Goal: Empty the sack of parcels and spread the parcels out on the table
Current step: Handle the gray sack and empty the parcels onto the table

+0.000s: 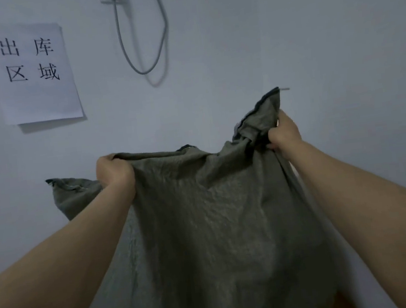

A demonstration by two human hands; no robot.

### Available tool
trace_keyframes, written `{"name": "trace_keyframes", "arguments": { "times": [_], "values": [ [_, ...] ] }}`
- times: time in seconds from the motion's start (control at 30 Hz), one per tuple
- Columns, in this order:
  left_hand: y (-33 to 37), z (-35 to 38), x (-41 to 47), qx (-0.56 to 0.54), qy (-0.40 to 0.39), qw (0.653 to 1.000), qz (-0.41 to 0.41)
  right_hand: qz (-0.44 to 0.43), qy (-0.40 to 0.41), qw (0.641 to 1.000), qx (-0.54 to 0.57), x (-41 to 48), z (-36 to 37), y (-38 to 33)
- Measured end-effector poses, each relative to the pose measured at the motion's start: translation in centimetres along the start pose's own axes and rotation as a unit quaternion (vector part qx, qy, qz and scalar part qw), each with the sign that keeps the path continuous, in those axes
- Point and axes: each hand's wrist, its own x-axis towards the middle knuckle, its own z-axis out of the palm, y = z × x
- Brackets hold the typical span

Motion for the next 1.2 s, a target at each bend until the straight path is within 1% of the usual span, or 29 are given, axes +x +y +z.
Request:
{"name": "trace_keyframes", "arguments": {
  "times": [0.03, 0.07, 0.1, 0.17, 0.2, 0.23, 0.27, 0.3, 0.33, 0.37, 0.4, 0.43, 0.47, 0.5, 0.53, 0.57, 0.6, 0.63, 0.67, 0.7, 0.77, 0.83, 0.93, 1.07, 1.13, 1.17, 1.2],
  "values": [
    [-0.1, 0.0, 0.4, -0.006, 0.003, 1.0, -0.008, -0.006, -0.019, 0.998, 0.062, 0.0, 0.1, -0.5],
    [-0.4, 0.0, 0.6, -0.006, 0.001, 1.0, -0.017, -0.002, -0.056, 0.994, 0.094, 0.1, 0.4, -0.5],
    [-0.8, 0.1, 0.5, 0.001, -0.006, 1.0, -0.029, 0.008, -0.102, 0.991, 0.09, -0.3, 0.9, -0.5],
    [-2.1, 0.3, -0.2, 0.024, -0.034, 0.998, -0.056, 0.044, -0.167, 0.985, 0.019, -1.5, 2.2, 1.0],
    [-2.8, 0.4, -0.7, 0.035, -0.049, 0.996, -0.064, 0.048, -0.178, 0.982, -0.042, -1.8, 2.7, 2.0],
    [-3.7, 0.5, -1.2, 0.044, -0.068, 0.994, -0.068, 0.037, -0.181, 0.976, -0.117, -2.3, 3.2, 3.0],
    [-4.5, 0.4, -1.7, 0.048, -0.087, 0.993, -0.069, 0.016, -0.186, 0.962, -0.2, -2.4, 3.7, 4.1],
    [-5.2, 0.3, -2.1, 0.049, -0.111, 0.99, -0.071, -0.01, -0.187, 0.937, -0.294, -2.8, 4.1, 4.8],
    [-5.7, 0.2, -2.4, 0.053, -0.138, 0.986, -0.071, -0.036, -0.182, 0.898, -0.399, -3.2, 4.4, 5.3],
    [-6.2, -0.1, -2.6, 0.064, -0.167, 0.981, -0.069, -0.074, -0.166, 0.844, -0.505, -3.9, 4.7, 5.4],
    [-6.7, -0.3, -2.6, 0.089, -0.197, 0.974, -0.061, -0.121, -0.15, 0.79, -0.583, -4.4, 5.1, 5.4],
    [-7.1, -0.5, -2.6, 0.118, -0.223, 0.966, -0.049, -0.166, -0.14, 0.753, -0.621, -5.0, 5.5, 5.2],
    [-7.4, -0.7, -2.7, 0.146, -0.244, 0.958, -0.032, -0.197, -0.144, 0.748, -0.617, -5.3, 6.3, 5.3],
    [-7.8, -0.9, -2.8, 0.167, -0.258, 0.951, -0.02, -0.202, -0.162, 0.776, -0.575, -5.5, 7.1, 5.3],
    [-8.1, -1.0, -2.7, 0.18, -0.265, 0.947, -0.013, -0.177, -0.191, 0.834, -0.487, -5.5, 8.0, 5.3],
    [-8.4, -1.1, -2.6, 0.181, -0.269, 0.946, -0.011, -0.141, -0.223, 0.889, -0.375, -5.7, 9.0, 5.2],
    [-8.5, -1.2, -2.6, 0.176, -0.273, 0.946, -0.015, -0.114, -0.252, 0.919, -0.28, -5.9, 9.9, 5.2],
    [-8.5, -1.3, -2.7, 0.166, -0.281, 0.945, -0.022, -0.097, -0.28, 0.93, -0.216, -6.4, 10.7, 5.0],
    [-8.3, -1.6, -2.9, 0.158, -0.296, 0.941, -0.031, -0.087, -0.312, 0.929, -0.181, -6.9, 11.5, 5.1],
    [-8.2, -1.6, -2.9, 0.155, -0.312, 0.937, -0.04, -0.076, -0.354, 0.918, -0.161, -7.4, 12.0, 5.4],
    [-8.0, -2.0, -3.0, 0.152, -0.338, 0.927, -0.051, -0.047, -0.427, 0.887, -0.168, -8.7, 12.9, 5.7],
    [-8.0, -2.4, -3.1, 0.139, -0.351, 0.924, -0.059, -0.036, -0.445, 0.877, -0.176, -9.8, 14.1, 5.7],
    [-8.0, -3.1, -3.3, 0.128, -0.371, 0.917, -0.072, -0.051, -0.42, 0.882, -0.208, -10.4, 16.3, 6.2],
    [-8.5, -3.8, -3.6, 0.105, -0.416, 0.901, -0.063, -0.142, -0.373, 0.868, -0.295, -11.0, 18.1, 7.2],
    [-8.6, -4.2, -3.4, 0.099, -0.429, 0.897, -0.051, -0.145, -0.317, 0.888, -0.299, -11.0, 18.1, 7.1],
    [-9.0, -4.4, -2.8, 0.122, -0.429, 0.895, -0.024, -0.134, -0.285, 0.904, -0.29, -10.8, 17.8, 6.9],
    [-9.3, -4.5, -2.1, 0.186, -0.415, 0.89, 0.012, -0.121, -0.257, 0.918, -0.277, -10.4, 17.5, 6.6]
  ]
}}
